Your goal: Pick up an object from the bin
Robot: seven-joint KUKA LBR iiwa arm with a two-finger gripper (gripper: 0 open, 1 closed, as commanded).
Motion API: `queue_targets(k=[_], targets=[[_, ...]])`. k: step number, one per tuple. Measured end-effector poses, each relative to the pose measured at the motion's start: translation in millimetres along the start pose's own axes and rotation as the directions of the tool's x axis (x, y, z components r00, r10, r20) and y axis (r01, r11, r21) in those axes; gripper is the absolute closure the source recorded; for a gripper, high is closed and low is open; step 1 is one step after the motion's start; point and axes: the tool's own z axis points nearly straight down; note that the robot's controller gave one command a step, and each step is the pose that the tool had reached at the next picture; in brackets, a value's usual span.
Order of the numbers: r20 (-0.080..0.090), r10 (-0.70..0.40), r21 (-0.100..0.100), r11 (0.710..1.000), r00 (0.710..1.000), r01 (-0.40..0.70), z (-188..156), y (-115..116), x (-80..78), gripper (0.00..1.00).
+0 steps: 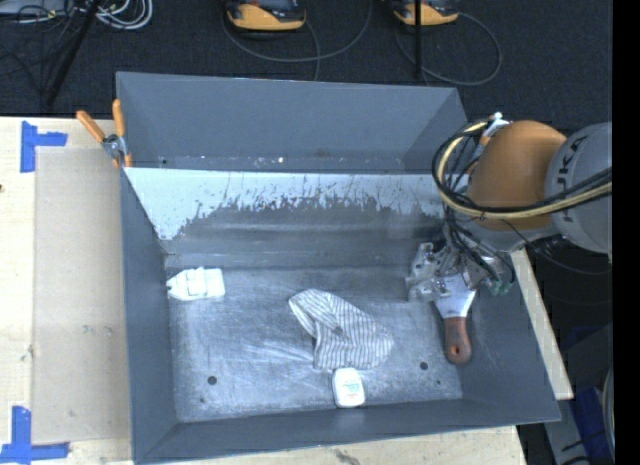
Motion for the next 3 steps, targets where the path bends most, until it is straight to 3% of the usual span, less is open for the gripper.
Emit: queue_targets(k=[1,3], targets=[[0.001,-0.001,0.0,1.0,1.0,0.001,-0.1,0.1,-0.2,1.0],[0.009,0.003,0.0,1.0,1.0,-0.003,-64.8,-3.7,4.9,1.0]])
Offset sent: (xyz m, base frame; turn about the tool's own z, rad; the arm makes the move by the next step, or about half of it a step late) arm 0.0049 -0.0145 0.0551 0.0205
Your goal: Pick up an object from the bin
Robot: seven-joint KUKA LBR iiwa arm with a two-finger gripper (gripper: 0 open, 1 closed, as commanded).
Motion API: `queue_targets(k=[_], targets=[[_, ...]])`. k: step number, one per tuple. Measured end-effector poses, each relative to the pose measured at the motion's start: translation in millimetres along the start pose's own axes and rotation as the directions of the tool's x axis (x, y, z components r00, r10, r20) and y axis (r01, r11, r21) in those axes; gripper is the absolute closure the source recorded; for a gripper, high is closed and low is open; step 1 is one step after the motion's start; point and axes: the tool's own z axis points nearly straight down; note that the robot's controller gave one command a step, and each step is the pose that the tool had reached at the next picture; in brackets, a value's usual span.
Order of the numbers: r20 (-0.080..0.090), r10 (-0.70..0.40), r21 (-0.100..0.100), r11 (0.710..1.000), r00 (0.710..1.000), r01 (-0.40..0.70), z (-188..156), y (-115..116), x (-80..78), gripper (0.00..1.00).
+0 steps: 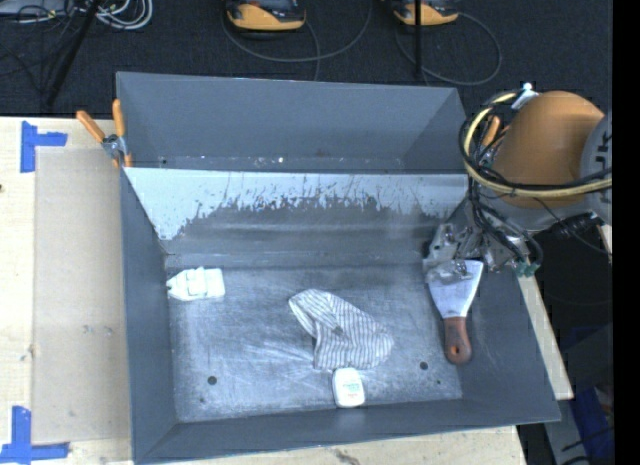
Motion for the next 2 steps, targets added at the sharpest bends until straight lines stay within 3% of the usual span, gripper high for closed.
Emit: queue_targets(k=[1,2], targets=[[-0.004,0.015,-0.001,1.0,1.0,-0.015,3.6,12.8,13.3,0.0],[-0.004,0.014,-0.001,1.0,1.0,-0.014,3.6,13.0,13.2,0.0]])
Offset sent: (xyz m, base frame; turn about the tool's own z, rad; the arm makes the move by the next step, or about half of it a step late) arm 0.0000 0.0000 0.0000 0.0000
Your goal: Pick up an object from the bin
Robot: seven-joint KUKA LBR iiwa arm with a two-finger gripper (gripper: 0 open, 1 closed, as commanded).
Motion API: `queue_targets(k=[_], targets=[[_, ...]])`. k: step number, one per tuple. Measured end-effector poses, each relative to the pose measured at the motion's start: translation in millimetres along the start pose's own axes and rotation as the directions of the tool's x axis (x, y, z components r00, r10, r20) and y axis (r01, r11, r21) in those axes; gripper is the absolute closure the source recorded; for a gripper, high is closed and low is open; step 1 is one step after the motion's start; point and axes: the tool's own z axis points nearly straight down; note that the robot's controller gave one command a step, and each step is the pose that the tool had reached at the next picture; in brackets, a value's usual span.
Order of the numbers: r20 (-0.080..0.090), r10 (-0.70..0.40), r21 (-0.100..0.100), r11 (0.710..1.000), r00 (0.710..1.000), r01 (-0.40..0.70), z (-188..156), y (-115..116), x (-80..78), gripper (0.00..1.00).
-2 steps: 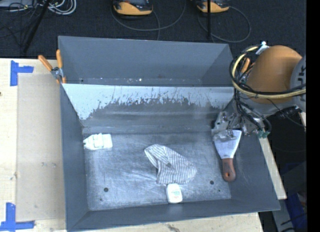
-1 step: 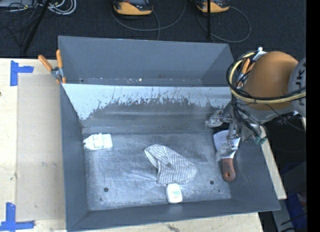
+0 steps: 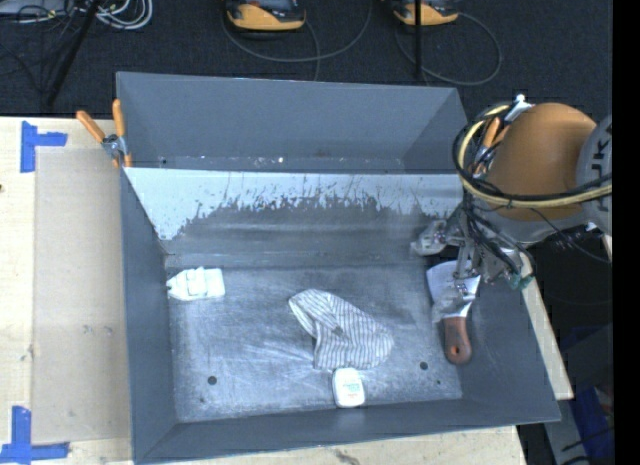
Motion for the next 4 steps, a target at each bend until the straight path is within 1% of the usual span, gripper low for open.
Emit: queue_targets(k=[1,2,3,4], targets=[[-0.005,0.138,0.002,0.99,0.99,-0.138,61.0,58.5,-28.6,1.0],[0.025,0.14,0.002,0.99,0.99,-0.14,59.9,58.2,-34.1,0.0],[0.025,0.139,0.002,0.99,0.99,-0.139,59.9,58.4,-34.1,0.0],[-0.009,0.15,0.005,0.989,0.989,-0.15,61.9,143.9,22.4,1.0]])
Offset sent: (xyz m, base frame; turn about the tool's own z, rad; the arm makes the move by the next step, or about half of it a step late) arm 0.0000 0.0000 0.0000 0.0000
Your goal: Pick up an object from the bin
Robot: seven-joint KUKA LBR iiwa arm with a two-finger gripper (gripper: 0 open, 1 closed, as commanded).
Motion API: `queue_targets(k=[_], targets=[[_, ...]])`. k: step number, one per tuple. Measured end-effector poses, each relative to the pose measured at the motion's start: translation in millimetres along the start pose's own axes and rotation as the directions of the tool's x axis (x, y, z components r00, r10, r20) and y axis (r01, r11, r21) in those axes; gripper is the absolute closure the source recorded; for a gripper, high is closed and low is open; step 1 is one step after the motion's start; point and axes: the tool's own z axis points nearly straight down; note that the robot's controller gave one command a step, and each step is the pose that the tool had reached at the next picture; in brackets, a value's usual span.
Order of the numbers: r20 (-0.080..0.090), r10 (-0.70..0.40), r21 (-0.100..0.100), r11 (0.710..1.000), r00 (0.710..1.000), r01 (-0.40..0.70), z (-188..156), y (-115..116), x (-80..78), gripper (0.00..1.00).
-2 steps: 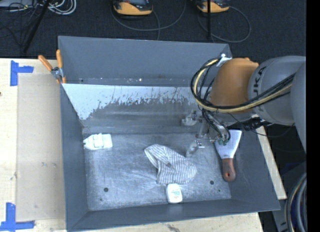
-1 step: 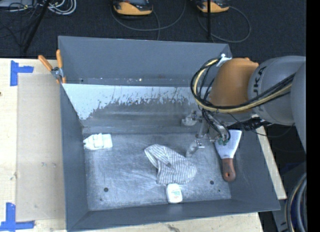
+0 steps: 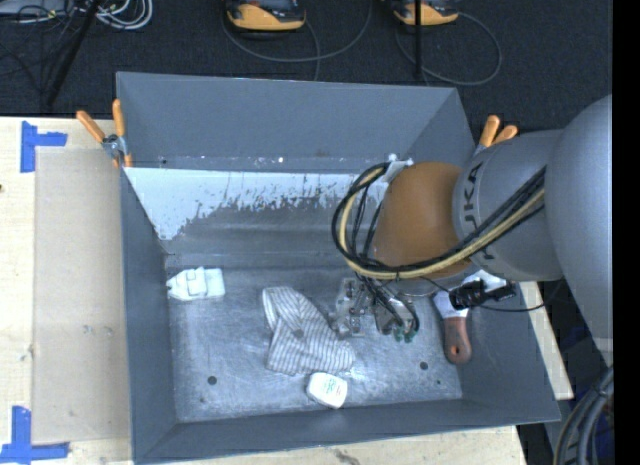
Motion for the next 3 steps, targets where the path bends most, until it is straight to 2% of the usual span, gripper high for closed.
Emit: queue_targets(k=[1,2,3], targets=[[0.001,0.0,0.0,1.0,1.0,0.0,0.0,0.2,-0.2,1.0],[0.015,-0.09,-0.003,0.996,0.996,0.09,-187.3,-8.4,11.7,1.0],[0.012,-0.09,-0.003,0.996,0.996,0.09,-184.7,-8.2,11.8,1.0]])
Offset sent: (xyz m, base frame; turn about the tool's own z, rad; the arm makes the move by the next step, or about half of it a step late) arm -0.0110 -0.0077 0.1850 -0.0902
